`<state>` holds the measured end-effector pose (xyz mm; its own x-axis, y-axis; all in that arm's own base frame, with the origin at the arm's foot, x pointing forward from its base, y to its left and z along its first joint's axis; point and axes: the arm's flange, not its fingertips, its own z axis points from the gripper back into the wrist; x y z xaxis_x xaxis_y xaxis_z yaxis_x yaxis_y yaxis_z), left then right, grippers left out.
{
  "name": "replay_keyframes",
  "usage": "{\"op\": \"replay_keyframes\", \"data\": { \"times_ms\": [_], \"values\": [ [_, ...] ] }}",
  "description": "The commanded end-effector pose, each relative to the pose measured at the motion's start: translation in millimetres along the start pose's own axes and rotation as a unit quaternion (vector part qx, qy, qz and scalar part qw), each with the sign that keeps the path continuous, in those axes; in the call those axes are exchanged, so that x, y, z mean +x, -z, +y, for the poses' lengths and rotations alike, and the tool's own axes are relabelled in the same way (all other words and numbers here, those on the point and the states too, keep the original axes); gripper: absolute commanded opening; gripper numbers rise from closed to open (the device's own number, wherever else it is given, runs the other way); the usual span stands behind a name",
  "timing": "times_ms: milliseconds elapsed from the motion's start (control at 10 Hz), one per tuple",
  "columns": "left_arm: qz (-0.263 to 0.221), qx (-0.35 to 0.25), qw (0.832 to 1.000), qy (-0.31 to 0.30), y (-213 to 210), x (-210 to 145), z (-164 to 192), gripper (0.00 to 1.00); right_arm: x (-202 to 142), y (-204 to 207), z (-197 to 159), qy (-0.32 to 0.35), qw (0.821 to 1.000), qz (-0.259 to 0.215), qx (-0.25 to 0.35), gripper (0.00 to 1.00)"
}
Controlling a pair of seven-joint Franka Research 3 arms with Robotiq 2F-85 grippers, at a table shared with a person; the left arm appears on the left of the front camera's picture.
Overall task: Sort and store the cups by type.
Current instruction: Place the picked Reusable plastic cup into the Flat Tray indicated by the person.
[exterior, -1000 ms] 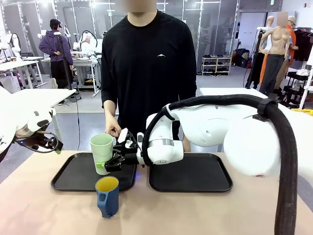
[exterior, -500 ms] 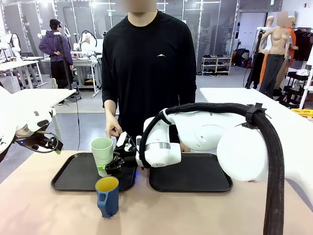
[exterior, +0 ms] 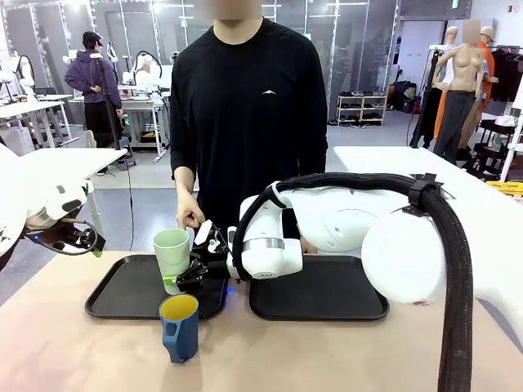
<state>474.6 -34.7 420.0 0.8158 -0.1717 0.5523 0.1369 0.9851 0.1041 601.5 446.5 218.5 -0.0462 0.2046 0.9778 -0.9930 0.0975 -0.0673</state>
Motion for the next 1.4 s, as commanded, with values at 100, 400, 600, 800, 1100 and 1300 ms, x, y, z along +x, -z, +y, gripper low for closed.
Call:
{"op": "replay_keyframes", "data": {
  "times_ms": [100,400,600,800,1100,1300],
  "values": [
    [-0.001,0.001,1.000,0.000,-0.3,0.7,-0.2,1.00,-1.4,-4.5,-0.7,0.000,1.000,0.006,-0.006,1.00],
    [-0.001,0.001,1.000,0.000,-0.3,0.7,-0.2,1.00,-0.4,-10.6,0.2,0.009,1.000,0.009,-0.014,1.00],
    [-0.001,0.001,1.000,0.000,-0.3,0.7,-0.2,1.00,0.9,-18.0,0.4,0.025,0.999,0.018,-0.015,1.00],
    [-0.001,0.001,1.000,0.000,-0.3,0.7,-0.2,1.00,1.3,-28.6,0.2,0.038,0.999,0.008,-0.006,1.00],
    [-0.001,0.001,1.000,0.000,-0.3,0.7,-0.2,1.00,0.4,-54.6,1.7,0.049,0.999,0.006,-0.019,1.00],
    [-0.001,0.001,1.000,0.000,-0.3,0.7,-0.2,1.00,1.7,-73.2,6.4,0.055,0.998,0.013,-0.011,1.00]
  ]
}}
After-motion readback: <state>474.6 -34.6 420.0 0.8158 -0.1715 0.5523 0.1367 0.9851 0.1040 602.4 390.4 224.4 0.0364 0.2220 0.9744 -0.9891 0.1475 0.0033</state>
